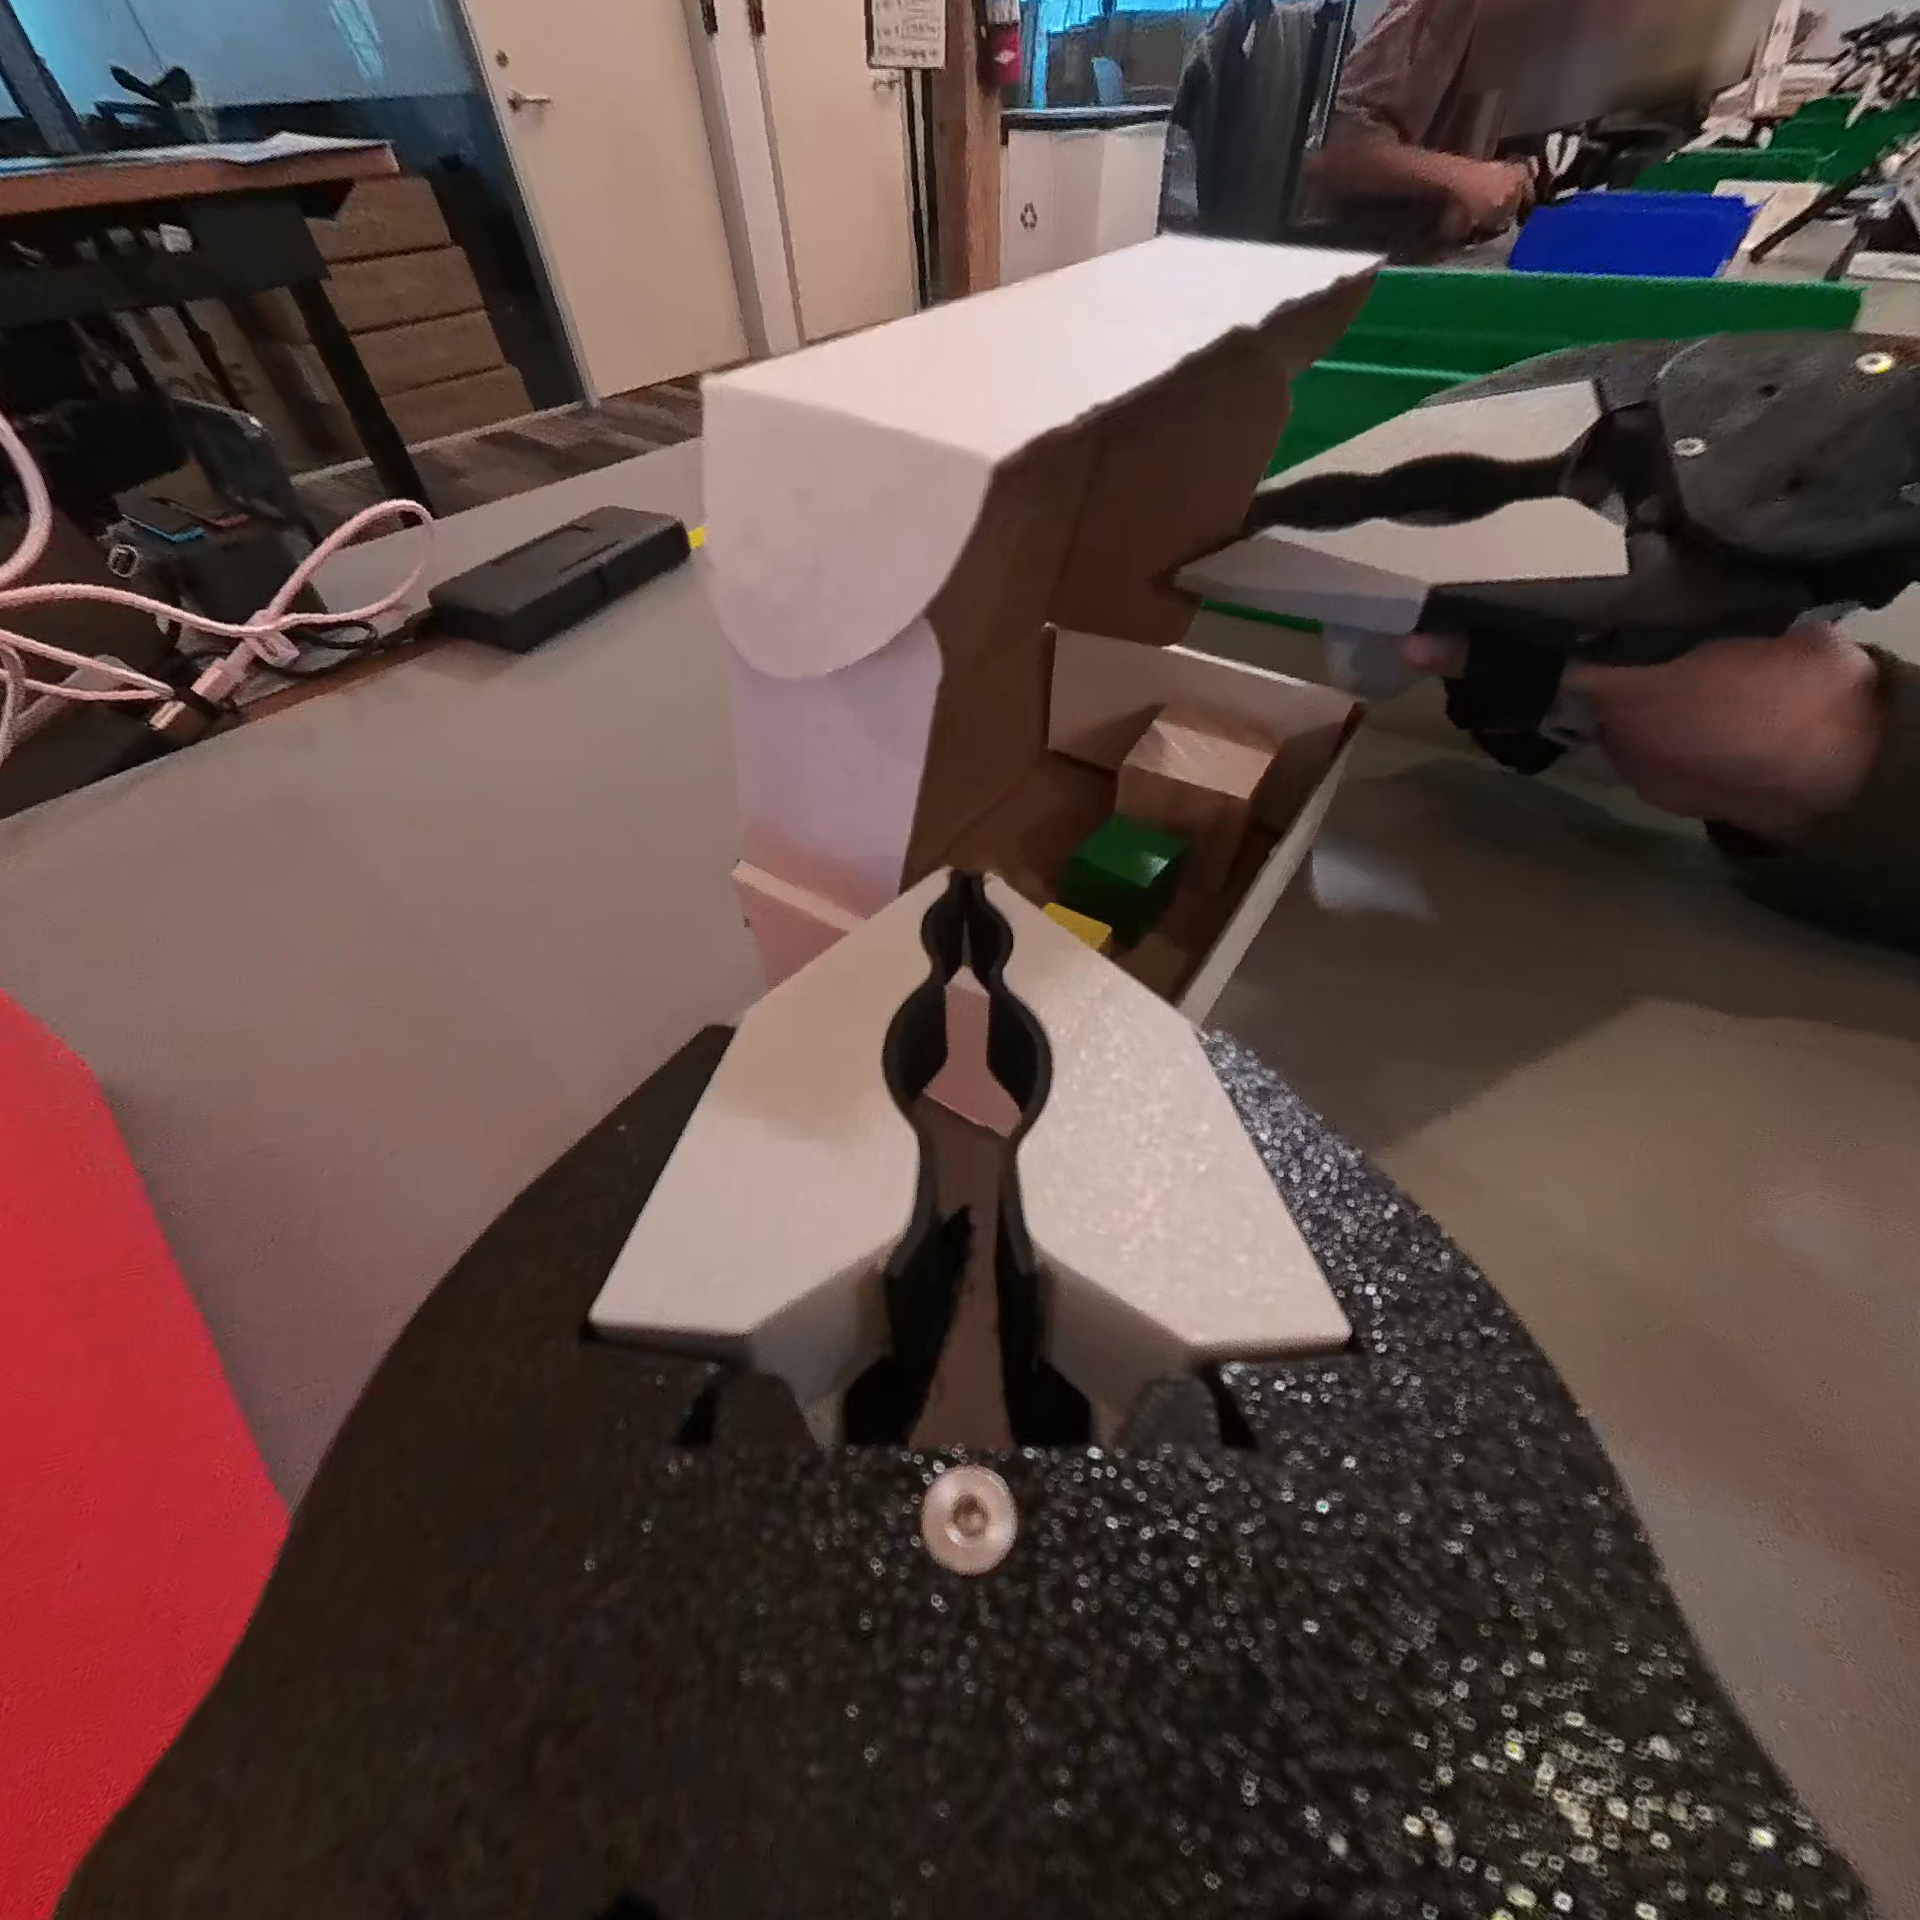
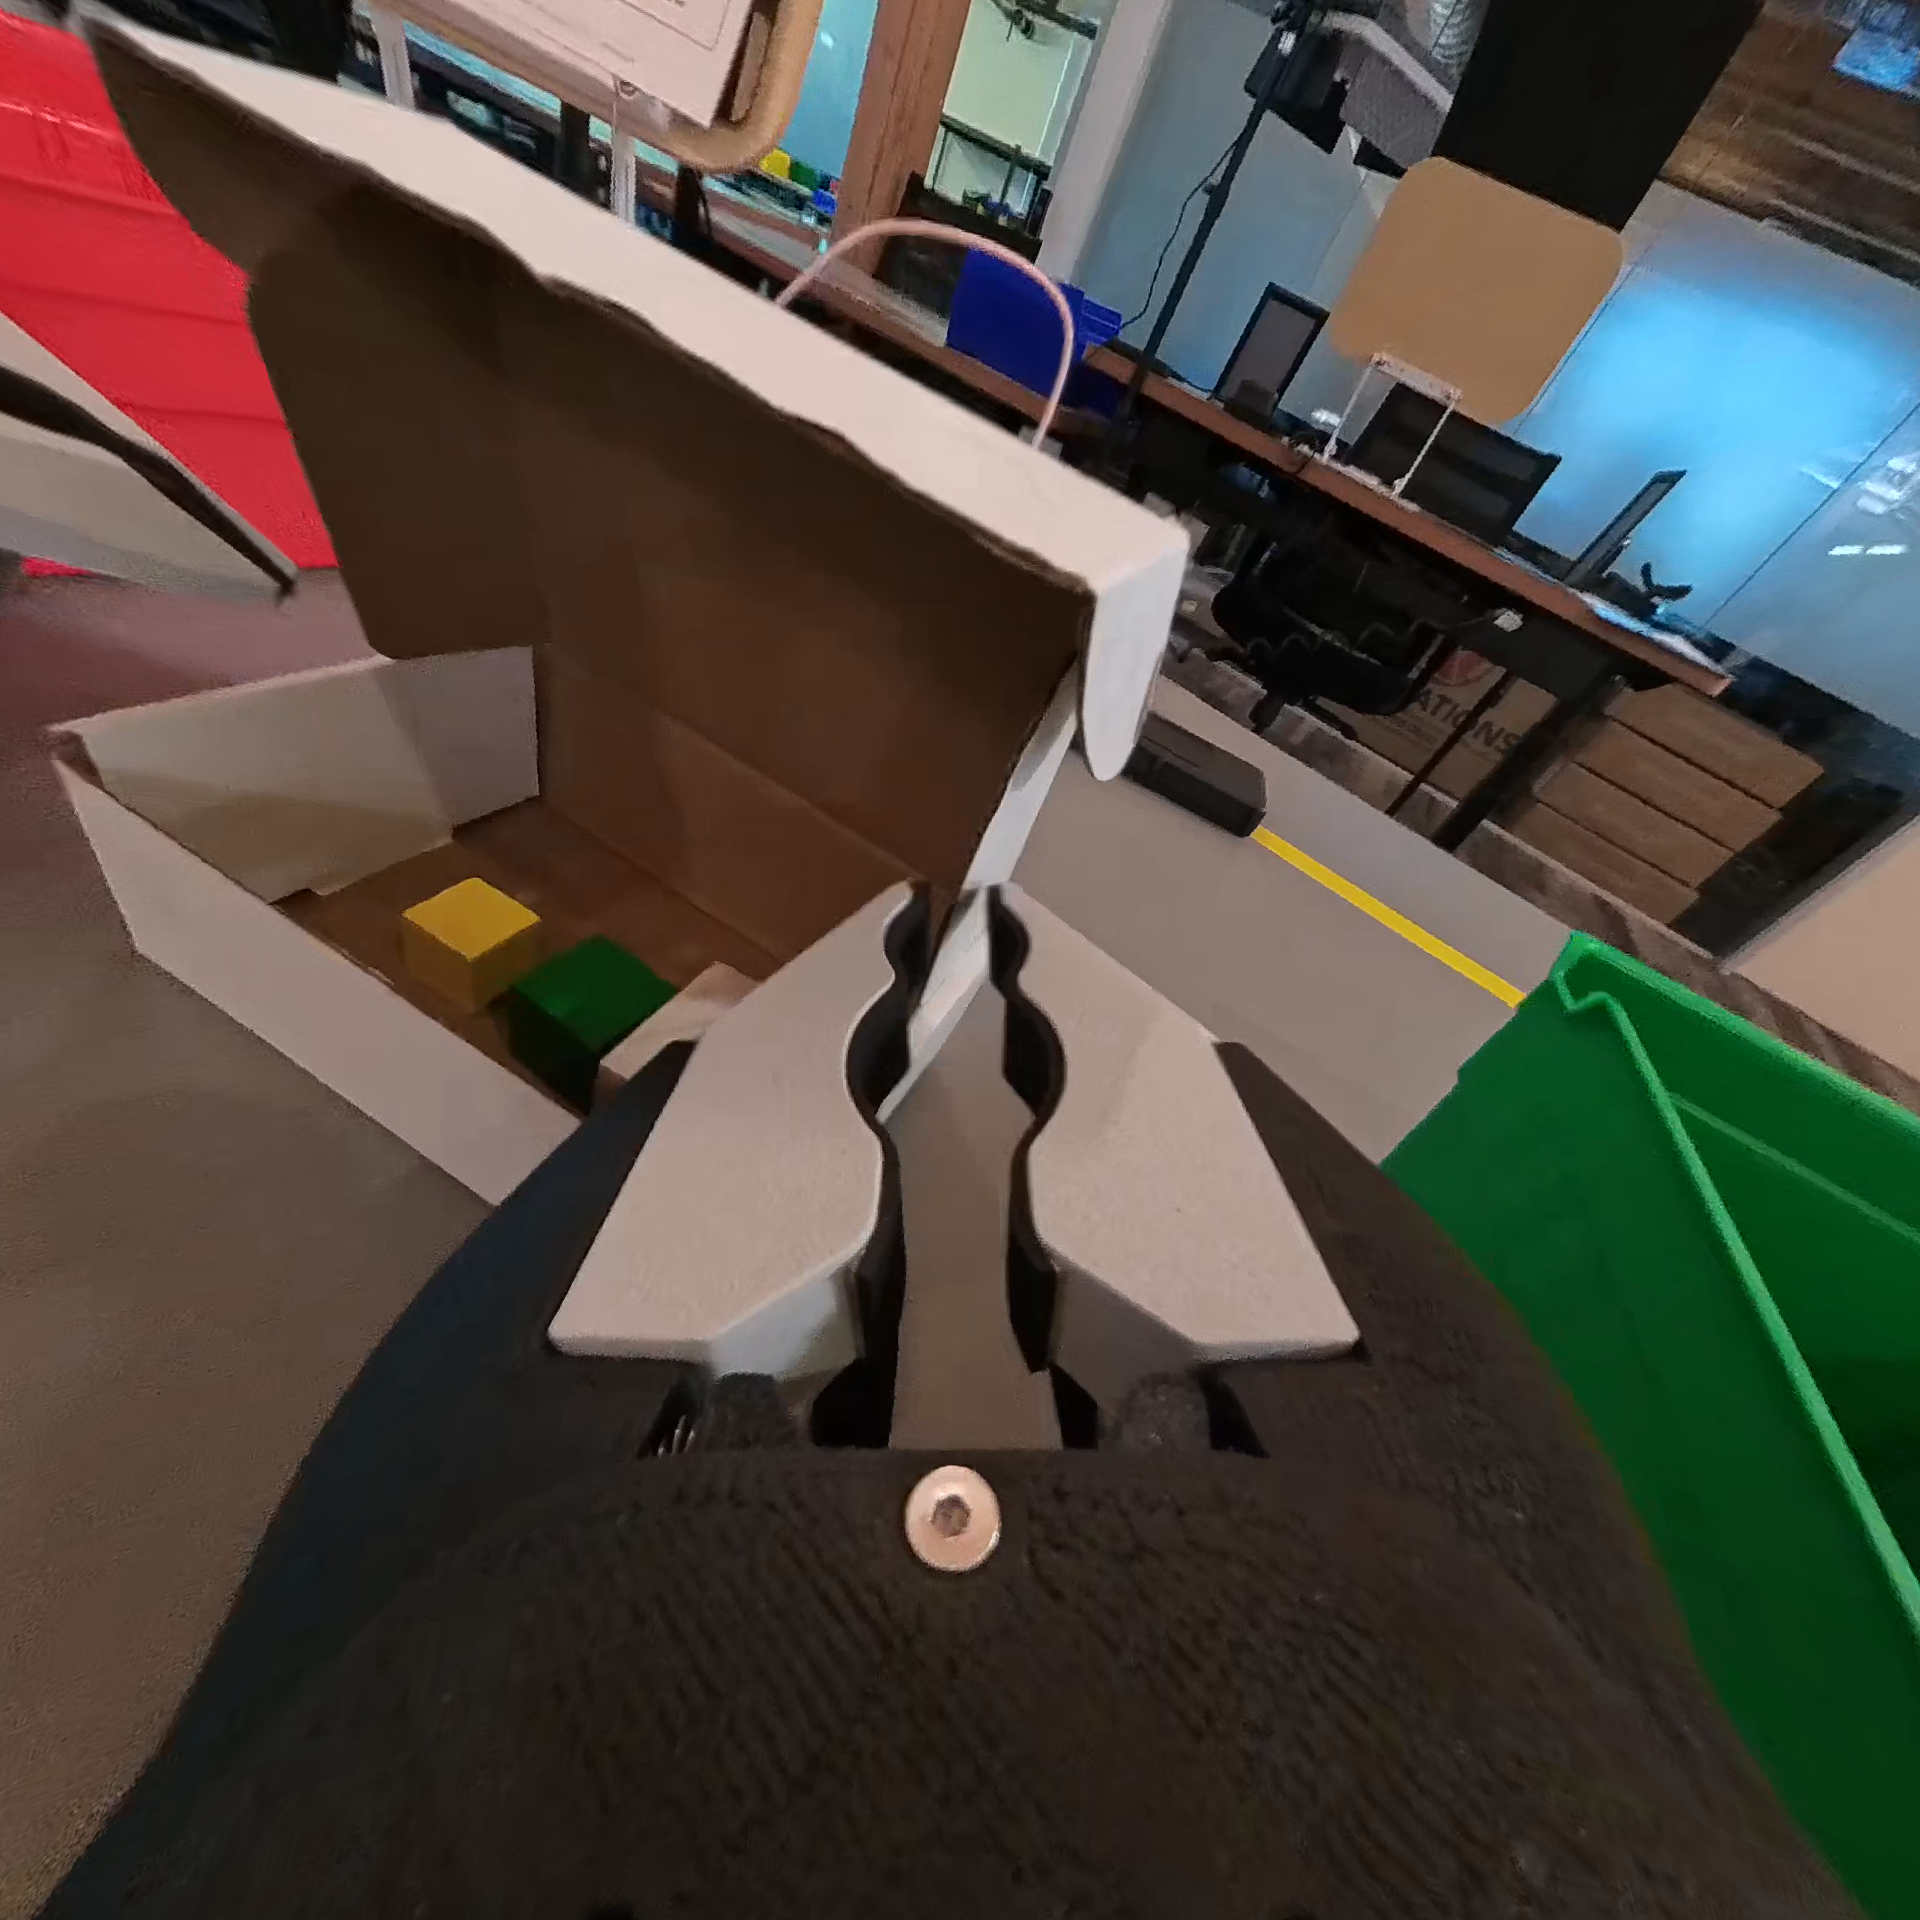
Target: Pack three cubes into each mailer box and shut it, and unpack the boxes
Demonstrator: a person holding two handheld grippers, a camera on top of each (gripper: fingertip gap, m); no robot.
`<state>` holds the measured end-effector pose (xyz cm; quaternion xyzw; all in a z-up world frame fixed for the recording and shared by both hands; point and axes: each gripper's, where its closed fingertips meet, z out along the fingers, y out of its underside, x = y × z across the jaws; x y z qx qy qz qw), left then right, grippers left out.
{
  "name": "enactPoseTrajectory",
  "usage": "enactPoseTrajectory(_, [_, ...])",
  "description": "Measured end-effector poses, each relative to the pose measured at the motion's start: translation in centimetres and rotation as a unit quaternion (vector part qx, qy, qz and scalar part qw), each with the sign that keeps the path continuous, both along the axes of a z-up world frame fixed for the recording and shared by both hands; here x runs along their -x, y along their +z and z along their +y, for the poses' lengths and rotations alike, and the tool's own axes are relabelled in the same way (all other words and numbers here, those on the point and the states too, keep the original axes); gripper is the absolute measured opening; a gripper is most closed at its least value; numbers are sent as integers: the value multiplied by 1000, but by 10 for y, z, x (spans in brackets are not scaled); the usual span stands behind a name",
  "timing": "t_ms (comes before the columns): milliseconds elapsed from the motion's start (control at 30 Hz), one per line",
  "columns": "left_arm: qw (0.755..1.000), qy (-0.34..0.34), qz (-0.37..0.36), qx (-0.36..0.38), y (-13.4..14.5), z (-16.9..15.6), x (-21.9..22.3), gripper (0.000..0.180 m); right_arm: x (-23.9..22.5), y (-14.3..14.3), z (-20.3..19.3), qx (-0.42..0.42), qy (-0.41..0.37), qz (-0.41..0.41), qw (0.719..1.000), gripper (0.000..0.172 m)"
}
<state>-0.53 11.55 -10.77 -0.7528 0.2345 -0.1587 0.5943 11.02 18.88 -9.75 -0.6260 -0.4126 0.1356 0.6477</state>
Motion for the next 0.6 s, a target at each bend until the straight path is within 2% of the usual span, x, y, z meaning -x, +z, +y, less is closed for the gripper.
enactPoseTrajectory(100, [1000, -7, -19, -19, 15, -15, 2, 0, -8, 16, -12, -34, 4, 25, 999, 26])
enactPoseTrajectory(200, [998, 4, -31, -52, 36, -31, 11, 0, -26, 41, -26, -101, -1, 58, 993, 22])
enactPoseTrajectory(267, [995, 31, -28, -96, 60, -34, 22, 0, -41, 71, -31, -156, -17, 91, 983, 16])
enactPoseTrajectory(333, [989, 67, -19, -134, 87, -28, 33, 0, -51, 102, -26, -175, -39, 127, 975, 12])
enactPoseTrajectory(400, [985, 92, -4, -147, 110, -15, 39, 0, -45, 123, -14, -154, -37, 138, 978, 8])
enactPoseTrajectory(467, [986, 101, 9, -131, 122, 5, 39, 0, -26, 124, 5, -90, -14, 106, 990, 1])
enactPoseTrajectory(533, [990, 101, 31, -91, 118, 29, 36, 0, -9, 113, 26, -22, -2, 58, 998, 0])
enactPoseTrajectory(600, [993, 94, 54, -41, 102, 47, 31, 0, 6, 96, 38, 38, 22, 20, 999, 0])
